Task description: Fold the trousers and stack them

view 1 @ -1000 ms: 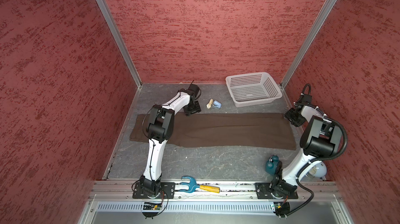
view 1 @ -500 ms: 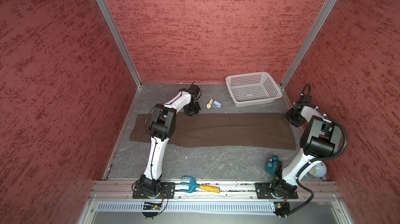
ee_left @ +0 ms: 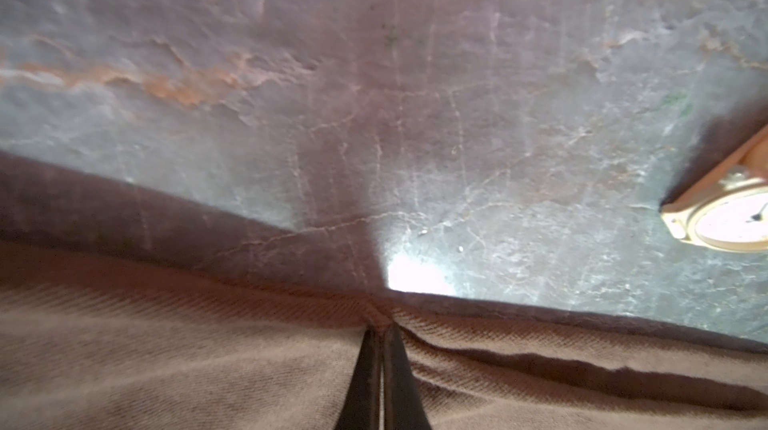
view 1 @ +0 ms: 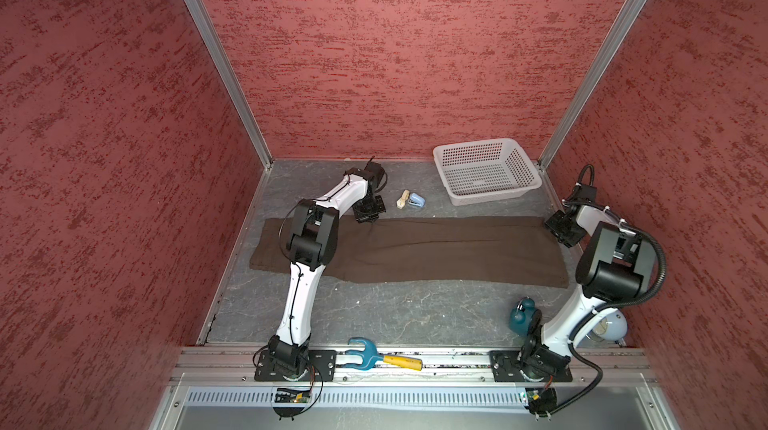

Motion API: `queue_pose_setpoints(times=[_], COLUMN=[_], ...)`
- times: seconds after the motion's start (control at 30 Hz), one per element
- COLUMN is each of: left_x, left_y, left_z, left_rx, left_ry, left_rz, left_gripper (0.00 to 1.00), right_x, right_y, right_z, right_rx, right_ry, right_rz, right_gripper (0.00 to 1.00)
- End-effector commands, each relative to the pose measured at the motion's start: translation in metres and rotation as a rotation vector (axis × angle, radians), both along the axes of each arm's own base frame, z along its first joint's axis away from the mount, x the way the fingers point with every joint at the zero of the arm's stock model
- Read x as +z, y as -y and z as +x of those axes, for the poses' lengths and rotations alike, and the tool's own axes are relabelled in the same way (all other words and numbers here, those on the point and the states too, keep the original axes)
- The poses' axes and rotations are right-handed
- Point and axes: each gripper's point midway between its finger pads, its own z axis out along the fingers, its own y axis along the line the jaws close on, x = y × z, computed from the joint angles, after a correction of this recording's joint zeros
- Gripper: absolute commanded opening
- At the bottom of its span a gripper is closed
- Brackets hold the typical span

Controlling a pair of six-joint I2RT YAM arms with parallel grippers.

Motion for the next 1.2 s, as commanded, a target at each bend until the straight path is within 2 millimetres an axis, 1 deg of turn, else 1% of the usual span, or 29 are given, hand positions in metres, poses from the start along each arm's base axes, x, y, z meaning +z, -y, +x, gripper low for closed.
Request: queue_pose_setpoints(times=[0.0, 0.17, 0.3, 0.33, 0.4, 0.47, 0.53, 0.57, 0.7, 0.9, 1.03, 1.1, 1.17], left_x=[0.017, 0.016, 0.015, 0.014, 0.014, 0.014, 0.014, 0.015, 0.025, 0.054, 0.068, 0.072, 0.074], left_y=[0.009, 0.009, 0.009, 0.009, 0.009, 0.009, 0.011, 0.011, 0.008, 0.001, -0.006, -0.009, -0.014], left_z=[-0.001, -0.004, -0.005, -0.006, -0.006, -0.005, -0.005, -0.005, -0.003, -0.003, -0.004, -0.004, -0.003], left_rx=[-0.009, -0.022, -0.026, -0.026, -0.030, -0.029, -0.028, -0.027, -0.009, 0.040, 0.064, 0.072, 0.082], left_ry=[0.023, 0.013, 0.010, 0.010, 0.012, 0.016, 0.019, 0.022, 0.040, 0.100, 0.128, 0.136, 0.142], left_rz=[-0.033, -0.037, -0.031, -0.029, -0.025, -0.030, -0.036, -0.040, -0.054, -0.110, -0.133, -0.136, -0.136], left_gripper=[0.00, 0.00, 0.00, 0.00, 0.00, 0.00, 0.00, 0.00, 0.00, 0.00, 0.00, 0.00, 0.00], right_x=[-0.010, -0.025, -0.027, -0.027, -0.029, -0.031, -0.029, -0.026, -0.004, 0.049, 0.079, 0.090, 0.097], right_y=[0.006, 0.006, 0.006, 0.006, 0.006, 0.004, 0.004, 0.005, 0.011, 0.018, 0.020, 0.020, 0.021], right_z=[0.010, 0.025, 0.040, 0.043, 0.047, 0.049, 0.049, 0.049, 0.047, 0.044, 0.041, 0.042, 0.045], right_rx=[0.014, 0.013, 0.002, -0.001, -0.009, -0.011, -0.011, -0.014, -0.020, -0.043, -0.057, -0.058, -0.057], right_ry=[0.011, 0.021, 0.050, 0.057, 0.066, 0.068, 0.071, 0.071, 0.085, 0.168, 0.226, 0.251, 0.271], right_rz=[0.009, 0.053, 0.091, 0.099, 0.117, 0.133, 0.131, 0.124, 0.078, -0.003, -0.043, -0.051, -0.054], right_gripper=[0.57, 0.56, 0.54, 0.49, 0.28, 0.12, 0.03, 0.00, 0.00, 0.00, 0.00, 0.00, 0.00])
